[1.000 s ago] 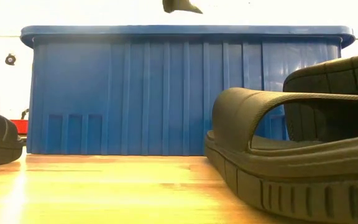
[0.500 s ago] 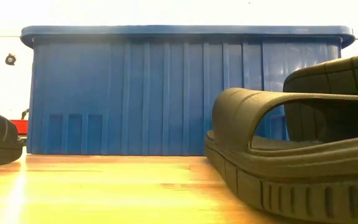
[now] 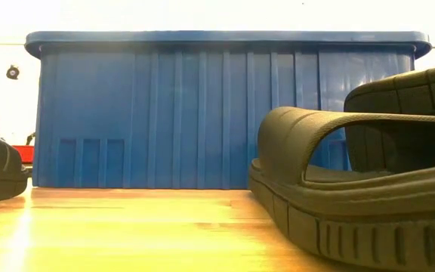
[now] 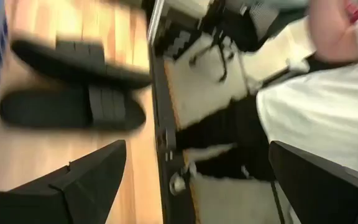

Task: Pick and place slides into bin
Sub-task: Put the black slide into the bin

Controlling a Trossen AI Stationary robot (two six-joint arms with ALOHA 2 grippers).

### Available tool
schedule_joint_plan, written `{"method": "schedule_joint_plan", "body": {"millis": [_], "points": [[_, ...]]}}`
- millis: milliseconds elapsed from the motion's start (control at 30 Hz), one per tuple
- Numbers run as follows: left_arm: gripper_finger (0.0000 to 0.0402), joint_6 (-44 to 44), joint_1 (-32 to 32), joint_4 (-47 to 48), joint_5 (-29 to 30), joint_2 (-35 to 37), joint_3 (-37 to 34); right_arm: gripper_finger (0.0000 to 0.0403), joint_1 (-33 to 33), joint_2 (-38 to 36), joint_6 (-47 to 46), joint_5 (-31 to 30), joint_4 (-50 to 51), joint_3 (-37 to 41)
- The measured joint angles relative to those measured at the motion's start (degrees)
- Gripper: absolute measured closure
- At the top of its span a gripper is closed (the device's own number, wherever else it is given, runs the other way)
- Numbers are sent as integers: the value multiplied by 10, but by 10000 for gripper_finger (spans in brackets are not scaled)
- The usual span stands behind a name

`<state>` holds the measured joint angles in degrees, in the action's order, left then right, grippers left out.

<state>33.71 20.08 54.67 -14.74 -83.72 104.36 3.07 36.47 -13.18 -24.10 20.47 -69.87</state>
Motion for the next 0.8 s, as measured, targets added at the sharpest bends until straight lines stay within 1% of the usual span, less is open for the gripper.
{"method": "schedule_joint_plan", "body": {"millis": [233,333,467,633,800], "points": [[22,91,60,56,1,-6,-6,177,0,3,-4,0,-1,0],[22,125,86,110,2,-6,-9,177,0,7,-18,0,-1,0],[22,172,117,174,35,-6,-25,177,0,15,-33,0,-1,0],[22,223,150,184,81,-6,-77,177,0,30,-33,0,-1,0],[22,270,187,188,81,-6,-163,177,0,42,-34,0,-1,0]]}}
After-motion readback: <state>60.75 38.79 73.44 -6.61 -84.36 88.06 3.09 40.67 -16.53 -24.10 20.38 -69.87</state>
